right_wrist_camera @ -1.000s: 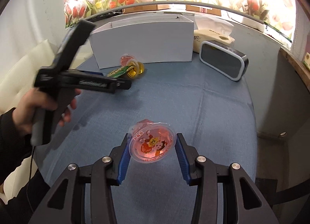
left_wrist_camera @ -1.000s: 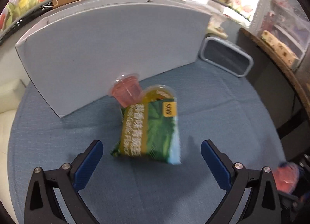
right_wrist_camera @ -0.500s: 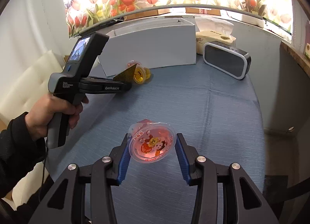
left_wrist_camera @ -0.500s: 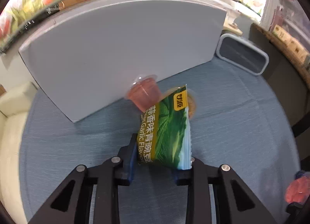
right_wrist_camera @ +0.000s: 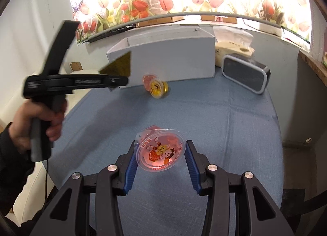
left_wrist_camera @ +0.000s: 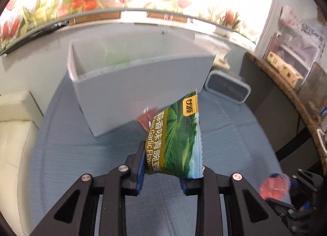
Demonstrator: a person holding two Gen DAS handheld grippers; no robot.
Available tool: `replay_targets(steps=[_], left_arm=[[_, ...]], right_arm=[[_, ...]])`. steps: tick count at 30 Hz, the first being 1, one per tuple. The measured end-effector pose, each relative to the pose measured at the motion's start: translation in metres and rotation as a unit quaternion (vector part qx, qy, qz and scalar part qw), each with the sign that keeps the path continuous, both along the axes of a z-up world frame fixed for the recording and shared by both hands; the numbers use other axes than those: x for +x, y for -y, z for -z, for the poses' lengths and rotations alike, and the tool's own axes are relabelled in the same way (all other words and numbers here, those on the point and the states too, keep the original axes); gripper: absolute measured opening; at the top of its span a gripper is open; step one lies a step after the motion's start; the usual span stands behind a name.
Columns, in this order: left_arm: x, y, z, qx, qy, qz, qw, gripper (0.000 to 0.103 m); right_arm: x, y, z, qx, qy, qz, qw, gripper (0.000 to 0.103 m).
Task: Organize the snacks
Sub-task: 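Grasp a red jelly cup with the right gripper while the left grasps the green garlic pack, then carry the jelly cup and garlic pack into the white box and release both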
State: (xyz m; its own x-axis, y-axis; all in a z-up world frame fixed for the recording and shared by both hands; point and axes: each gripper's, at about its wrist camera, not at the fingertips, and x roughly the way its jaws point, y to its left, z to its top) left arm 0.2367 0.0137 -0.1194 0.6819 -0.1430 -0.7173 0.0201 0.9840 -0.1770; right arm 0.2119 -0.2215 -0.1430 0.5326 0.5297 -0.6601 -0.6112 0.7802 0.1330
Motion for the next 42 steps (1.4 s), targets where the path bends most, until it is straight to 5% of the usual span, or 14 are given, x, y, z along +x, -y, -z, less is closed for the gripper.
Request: replay_targets(steps=[7,15,23,33,34,35,37,42], left_arm=[[-0.003,-0.029,-0.065,0.003,0.042,-0.005,0.9991,0.030],[0.048,-0.059,-0.103,-0.010,0.057,-0.016,0.9982,0.030],[0.115,-0.076,-0.084,-0.010,0.028,-0.016,0.9994,0.030],[0.160,-0.089,-0.058,0.008,0.000,-0.011,0.9999,0.034],[0.160,-0.088,-0.056,0.015,-0.002,-0.011,0.9998,0.046],[0.161,-0.088,-0.055,0.022,-0.004,-0.013,0.9997,0.074],[0.157,-0.089,-0.053,0.022,0.002,-0.017,0.9996,0.103],[0.148,-0.086,-0.054,0.039,0.003,-0.008,0.9992,0.103]], right_arm=[[0.028,-0.026,-0.043,0.009,0.032,-0.011,0.999,0.048],[0.093,-0.072,-0.104,0.039,0.062,-0.019,0.997,0.048],[0.188,-0.119,-0.116,0.015,0.051,-0.006,0.999,0.048],[0.257,-0.139,-0.100,0.005,0.026,0.019,0.999,0.049],[0.259,-0.139,-0.098,0.010,0.018,0.017,1.000,0.051],[0.261,-0.140,-0.096,0.016,0.009,0.011,1.000,0.055],[0.261,-0.138,-0.096,0.023,0.015,0.022,0.999,0.090],[0.259,-0.123,-0.106,0.076,0.013,0.033,0.996,0.091]])
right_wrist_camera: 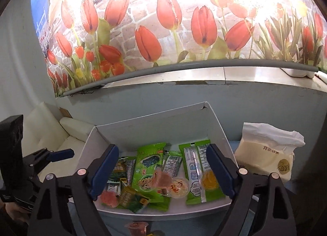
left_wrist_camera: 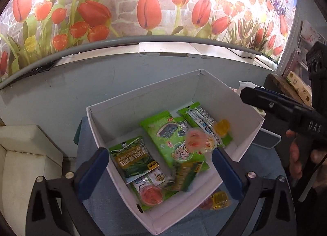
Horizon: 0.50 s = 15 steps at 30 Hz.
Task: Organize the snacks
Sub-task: 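Carry the jelly cup and garlic pack into the white box and release both, then move both grippers back and grasp a yellow jelly cup with the right gripper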
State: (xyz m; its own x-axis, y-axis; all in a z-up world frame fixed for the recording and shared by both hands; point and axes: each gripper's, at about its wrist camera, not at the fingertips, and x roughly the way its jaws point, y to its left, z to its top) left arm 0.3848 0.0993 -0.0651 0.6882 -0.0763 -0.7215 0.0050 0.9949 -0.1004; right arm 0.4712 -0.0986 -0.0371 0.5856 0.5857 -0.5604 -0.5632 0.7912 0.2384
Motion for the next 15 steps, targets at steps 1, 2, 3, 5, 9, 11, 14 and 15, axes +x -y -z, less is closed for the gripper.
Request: replay_targets(steps=[1,2,3,5,9,11,14,15], left_arm=[[-0.002,0.000,-0.001,0.000,0.003,0.002,1.0000,0.103],[-0.005,0.000,-0.003,-0.002,0.007,0.001,1.0000,0.103],[-0.007,0.000,-0.004,-0.005,0.010,0.000,0.9999,0.103],[-0.010,-0.002,-0.006,-0.013,0.014,-0.001,0.9998,0.103],[-0.018,-0.004,-0.013,-0.025,0.022,-0.001,0.9994,0.103],[-0.023,-0.005,-0.016,-0.025,0.024,-0.004,0.9994,0.103],[-0.037,-0.002,-0.022,-0.033,0.036,-0.002,0.9988,0.103],[-0.044,-0.001,-0.023,-0.037,0.039,-0.002,0.9986,0.103]], right_arm=[[-0.002,0.000,-0.002,0.000,0.001,0.000,1.000,0.091],[-0.004,0.000,-0.004,-0.007,0.006,0.003,1.000,0.092],[-0.006,0.000,-0.005,-0.018,0.010,0.008,1.000,0.096],[-0.013,0.000,-0.008,-0.030,0.023,0.012,0.999,0.101],[-0.028,0.006,-0.013,-0.030,0.033,0.007,0.999,0.103],[-0.038,0.009,-0.013,-0.033,0.034,0.004,0.999,0.103],[-0.059,0.018,-0.009,-0.032,0.040,-0.003,0.999,0.103],[-0.067,0.021,-0.006,-0.030,0.040,-0.010,0.999,0.103]])
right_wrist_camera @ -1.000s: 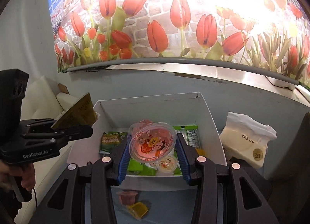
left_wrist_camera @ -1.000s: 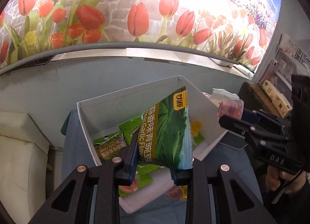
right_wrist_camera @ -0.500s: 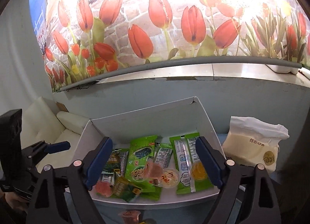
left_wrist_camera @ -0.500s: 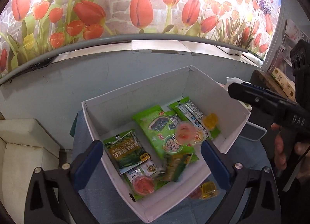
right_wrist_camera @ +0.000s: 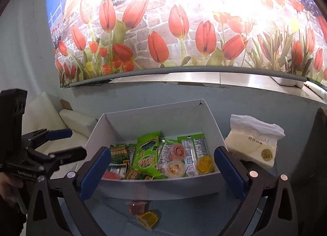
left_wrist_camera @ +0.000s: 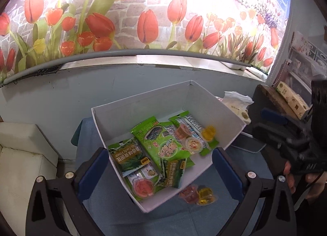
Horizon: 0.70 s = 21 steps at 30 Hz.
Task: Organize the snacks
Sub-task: 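Move both grippers back and grasp a yellow jelly cup with the right gripper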
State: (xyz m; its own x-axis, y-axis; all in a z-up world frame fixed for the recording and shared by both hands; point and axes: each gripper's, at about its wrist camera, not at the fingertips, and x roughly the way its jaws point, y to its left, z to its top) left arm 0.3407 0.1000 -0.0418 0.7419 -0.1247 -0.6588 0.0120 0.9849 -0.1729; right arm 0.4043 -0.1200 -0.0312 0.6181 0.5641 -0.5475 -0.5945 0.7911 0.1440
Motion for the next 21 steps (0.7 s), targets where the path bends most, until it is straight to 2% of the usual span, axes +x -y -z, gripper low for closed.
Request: replay_targets(steps=[4,9,14,18,20,21], left_arm=[[-0.029,0.010,-0.003,-0.007,0.011,0.002,0.9999,0.103],[-0.069,0.024,0.008,-0.007,0.015,0.002,0.9999,0.103],[-0.113,0.037,0.030,-0.009,0.011,0.002,0.9999,0.103],[-0.139,0.042,0.050,-0.032,-0.002,0.000,0.9995,0.103],[-0.147,0.043,0.059,-0.050,-0.013,0.001,0.9987,0.103],[-0.150,0.043,0.063,-0.054,-0.017,-0.001,0.9984,0.103]], right_arm=[[-0.037,0.011,0.023,-0.009,-0.005,-0.032,0.999,0.103],[-0.066,0.010,0.080,-0.068,-0.026,-0.060,0.996,0.103],[-0.070,-0.005,0.123,-0.089,-0.053,-0.085,0.991,0.103],[-0.057,-0.017,0.138,-0.094,-0.063,-0.090,0.990,0.102],[-0.047,-0.023,0.143,-0.095,-0.067,-0.091,0.989,0.098],[-0.042,-0.024,0.146,-0.096,-0.071,-0.094,0.988,0.090]])
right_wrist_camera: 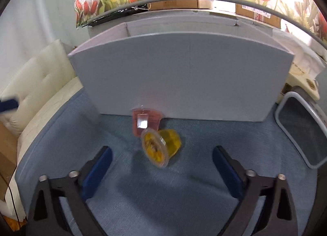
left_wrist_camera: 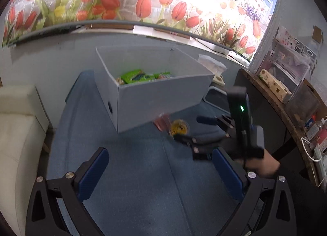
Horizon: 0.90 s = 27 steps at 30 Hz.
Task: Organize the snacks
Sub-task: 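Move both grippers back and grasp a yellow jelly cup with the right gripper, then grasp the pink jelly cup by the box with the left gripper while the right holds its cup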
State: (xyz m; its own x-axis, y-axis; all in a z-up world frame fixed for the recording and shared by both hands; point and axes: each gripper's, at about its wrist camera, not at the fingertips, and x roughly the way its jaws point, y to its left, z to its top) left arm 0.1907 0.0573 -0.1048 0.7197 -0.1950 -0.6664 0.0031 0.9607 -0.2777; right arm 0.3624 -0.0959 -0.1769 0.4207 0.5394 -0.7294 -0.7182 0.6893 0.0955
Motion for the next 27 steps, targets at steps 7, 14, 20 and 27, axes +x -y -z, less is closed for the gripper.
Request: replay_targets(steps=[7,14,20,27], left_arm=[[-0.011,-0.004,0.012,-0.002,-0.010,-0.004,0.9999,0.103],[-0.010,-0.011,0.018,-0.009,-0.015,-0.015,0.9997,0.103],[-0.001,-0.006,0.026,-0.005,-0.027,-0.013,0.9996,0.103],[0.015,0.002,0.030,-0.010,-0.032,-0.016,0.9993,0.103]], right_arm=[[0.020,-0.005,0.014,-0.009,-0.021,-0.020,1.000,0.073],[0.016,-0.013,0.014,-0.015,-0.004,-0.049,0.999,0.045],[-0.004,-0.008,0.007,-0.001,0.005,-0.065,0.998,0.044],[-0.028,0.011,0.001,-0.014,0.018,-0.083,0.996,0.033]])
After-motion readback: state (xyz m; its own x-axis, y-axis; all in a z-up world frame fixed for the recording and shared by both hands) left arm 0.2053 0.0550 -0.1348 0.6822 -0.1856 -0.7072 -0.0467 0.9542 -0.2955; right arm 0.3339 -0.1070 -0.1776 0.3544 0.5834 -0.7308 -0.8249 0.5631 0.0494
